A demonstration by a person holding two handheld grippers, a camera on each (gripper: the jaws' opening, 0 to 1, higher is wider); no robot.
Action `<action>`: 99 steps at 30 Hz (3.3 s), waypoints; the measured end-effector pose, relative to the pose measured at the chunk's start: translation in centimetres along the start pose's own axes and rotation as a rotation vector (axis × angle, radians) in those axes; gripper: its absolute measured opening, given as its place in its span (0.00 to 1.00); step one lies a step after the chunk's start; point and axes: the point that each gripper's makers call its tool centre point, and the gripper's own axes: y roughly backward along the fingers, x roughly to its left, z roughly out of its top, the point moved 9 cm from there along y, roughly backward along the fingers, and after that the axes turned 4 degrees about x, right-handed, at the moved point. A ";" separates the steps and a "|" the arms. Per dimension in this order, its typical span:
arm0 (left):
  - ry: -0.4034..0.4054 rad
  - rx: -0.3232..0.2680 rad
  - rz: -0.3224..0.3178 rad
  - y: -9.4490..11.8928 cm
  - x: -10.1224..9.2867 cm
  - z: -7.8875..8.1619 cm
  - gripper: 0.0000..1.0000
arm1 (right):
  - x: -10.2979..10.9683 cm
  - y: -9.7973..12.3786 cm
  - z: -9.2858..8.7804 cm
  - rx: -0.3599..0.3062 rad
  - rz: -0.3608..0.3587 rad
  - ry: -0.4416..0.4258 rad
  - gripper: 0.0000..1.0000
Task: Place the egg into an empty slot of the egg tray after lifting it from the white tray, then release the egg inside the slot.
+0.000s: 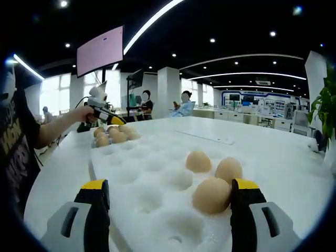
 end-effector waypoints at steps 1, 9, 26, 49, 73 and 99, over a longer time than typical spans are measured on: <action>-0.005 -0.002 -0.012 0.0 -0.4 0.2 0.28 | 0.0 0.0 0.0 0.000 0.000 0.000 1.00; -0.060 -0.003 -0.087 -0.6 -3.1 1.5 0.29 | -0.2 0.0 0.0 0.004 -0.002 -0.002 1.00; -0.158 -0.026 -0.223 -1.9 -8.9 4.1 0.29 | -0.2 0.2 0.2 0.030 -0.023 -0.013 0.99; -0.252 0.007 -0.365 -6.2 -15.8 5.5 0.41 | 0.0 0.0 0.3 0.030 -0.023 -0.011 0.99; -0.274 0.060 -0.483 -9.9 -20.9 6.0 0.50 | 0.0 0.4 0.2 0.031 -0.024 -0.013 0.99; -0.270 0.084 -0.483 -14.4 -23.9 6.4 0.48 | 0.7 0.3 0.1 0.029 -0.023 -0.012 0.99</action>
